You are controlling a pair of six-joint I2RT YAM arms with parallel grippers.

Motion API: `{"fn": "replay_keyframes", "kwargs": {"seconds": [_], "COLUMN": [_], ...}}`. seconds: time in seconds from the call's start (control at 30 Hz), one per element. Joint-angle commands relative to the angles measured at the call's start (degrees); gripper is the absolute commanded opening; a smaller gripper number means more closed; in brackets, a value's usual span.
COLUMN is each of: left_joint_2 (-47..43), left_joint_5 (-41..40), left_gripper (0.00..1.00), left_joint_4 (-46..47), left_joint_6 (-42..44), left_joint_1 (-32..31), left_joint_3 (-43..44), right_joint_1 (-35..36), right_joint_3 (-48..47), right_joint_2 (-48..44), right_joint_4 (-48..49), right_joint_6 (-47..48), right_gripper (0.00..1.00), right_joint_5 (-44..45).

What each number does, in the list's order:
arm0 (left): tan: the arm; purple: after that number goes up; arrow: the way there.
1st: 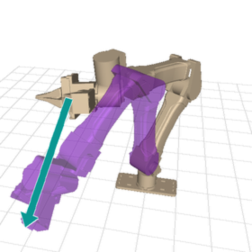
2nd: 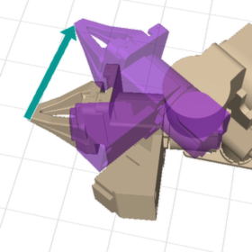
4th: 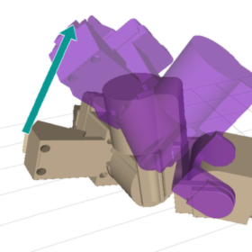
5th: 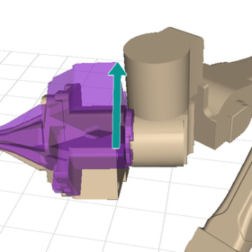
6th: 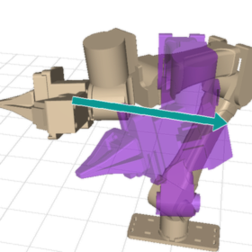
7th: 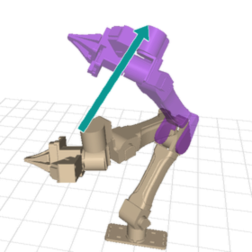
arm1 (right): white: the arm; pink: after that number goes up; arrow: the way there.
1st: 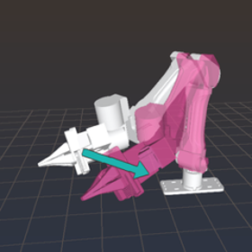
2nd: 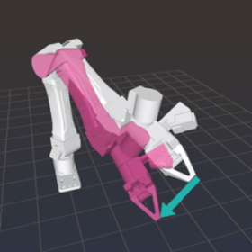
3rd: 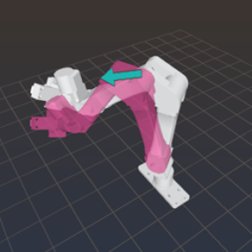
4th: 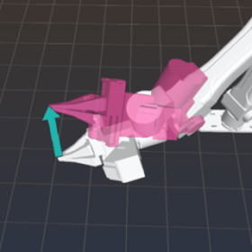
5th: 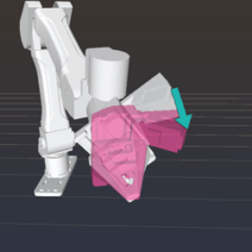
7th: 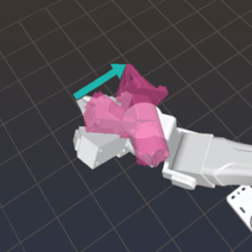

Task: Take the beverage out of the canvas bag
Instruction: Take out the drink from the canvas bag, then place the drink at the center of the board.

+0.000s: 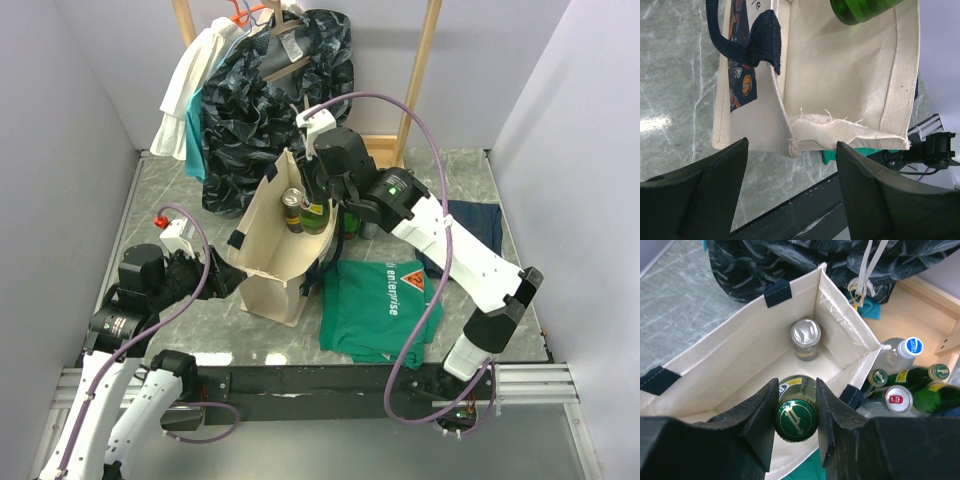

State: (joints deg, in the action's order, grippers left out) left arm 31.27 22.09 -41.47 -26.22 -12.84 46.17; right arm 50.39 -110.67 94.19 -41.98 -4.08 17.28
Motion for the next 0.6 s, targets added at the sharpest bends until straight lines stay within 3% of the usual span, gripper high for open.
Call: {"fn": "replay_keyframes", "kwargs": {"seconds": [0.0,0.57], "left_joint_2": [-0.2,-0.2], "left_joint_5": [-0.6,-0.6], "left_gripper": [0.76,0.77], "left_joint_4": [0.5,0.5], "left_joint_6": [-0.1,0.0], "left_joint_1": [-0.1,-0.1], "left_joint_3": [0.0,-0.1], "right_joint_1": [0.6,1.0], "right_joint_3": [-2.4,-1.9], "right_joint_2": [-6.5,-6.9], "right_joint_4": [11.3,15.5], "right_joint_6": [1.3,3.5], "right_gripper": [0.00,0.00], "right_joint_5": [2.3,5.7]}}
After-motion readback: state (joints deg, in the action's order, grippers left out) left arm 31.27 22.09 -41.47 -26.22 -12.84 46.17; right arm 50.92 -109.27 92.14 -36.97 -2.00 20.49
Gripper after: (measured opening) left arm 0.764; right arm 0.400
